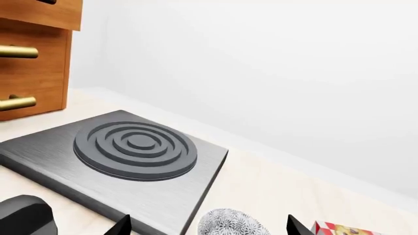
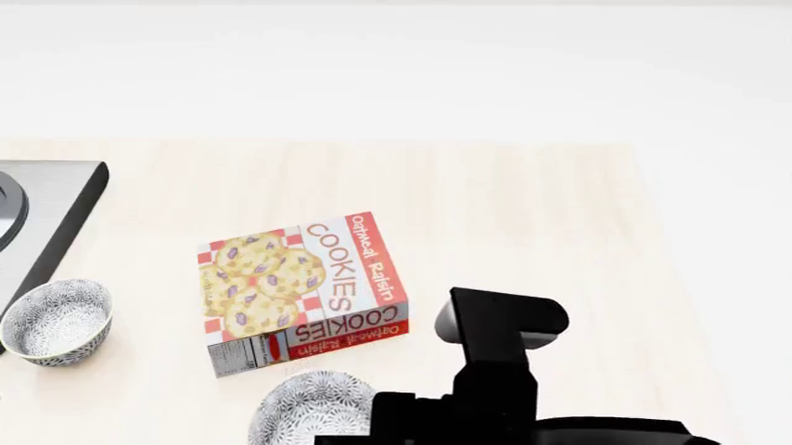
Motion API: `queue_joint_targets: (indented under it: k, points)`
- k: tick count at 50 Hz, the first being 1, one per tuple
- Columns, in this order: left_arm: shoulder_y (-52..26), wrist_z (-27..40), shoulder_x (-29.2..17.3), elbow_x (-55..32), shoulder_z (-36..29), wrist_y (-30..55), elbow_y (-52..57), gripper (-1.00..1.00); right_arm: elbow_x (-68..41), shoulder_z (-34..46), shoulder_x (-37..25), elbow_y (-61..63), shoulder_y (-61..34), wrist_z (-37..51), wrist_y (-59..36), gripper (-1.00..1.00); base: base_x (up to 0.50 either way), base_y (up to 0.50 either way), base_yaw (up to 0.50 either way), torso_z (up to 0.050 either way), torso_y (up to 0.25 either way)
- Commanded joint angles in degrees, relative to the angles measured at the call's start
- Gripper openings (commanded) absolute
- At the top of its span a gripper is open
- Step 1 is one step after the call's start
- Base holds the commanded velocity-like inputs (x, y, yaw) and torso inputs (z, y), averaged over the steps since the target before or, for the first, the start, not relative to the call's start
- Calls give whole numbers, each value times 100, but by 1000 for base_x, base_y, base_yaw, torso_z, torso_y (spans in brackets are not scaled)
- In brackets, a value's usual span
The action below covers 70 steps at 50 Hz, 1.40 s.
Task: Pick the akita bowl next to the plate and place it on the plate.
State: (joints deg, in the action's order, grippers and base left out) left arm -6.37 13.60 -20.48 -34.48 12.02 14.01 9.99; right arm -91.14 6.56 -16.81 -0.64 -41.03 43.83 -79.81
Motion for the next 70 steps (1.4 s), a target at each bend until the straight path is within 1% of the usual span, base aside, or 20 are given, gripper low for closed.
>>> queue_joint_targets:
  k: [1,9,15,29,61,70]
  points:
    - [-1,17,-10,-13,-9,-3,2,100,346,178,-33,13,151,-515,195,-100,0,0,0,0,0]
    - [-1,15,-13,-12,-17,-20,-16,100,470,318,-67,13,195,-630,246,-100,0,0,0,0,0]
    - [-1,33,-26,-34,-15,0,5,100,724,493,-80,-21,229,-899,356,-100,0,0,0,0,0]
    - [3,22,-26,-31,-28,-50,-42,100,840,658,-158,19,313,-957,430,-100,0,0,0,0,1]
    - [-4,111,-69,-98,-46,13,29,100,1581,1258,-224,-353,345,-1652,865,-100,0,0,0,0,0]
    - [-12,76,-57,-70,-65,-60,-53,100,1650,1319,-262,-396,383,-1688,937,-100,0,0,0,0,0]
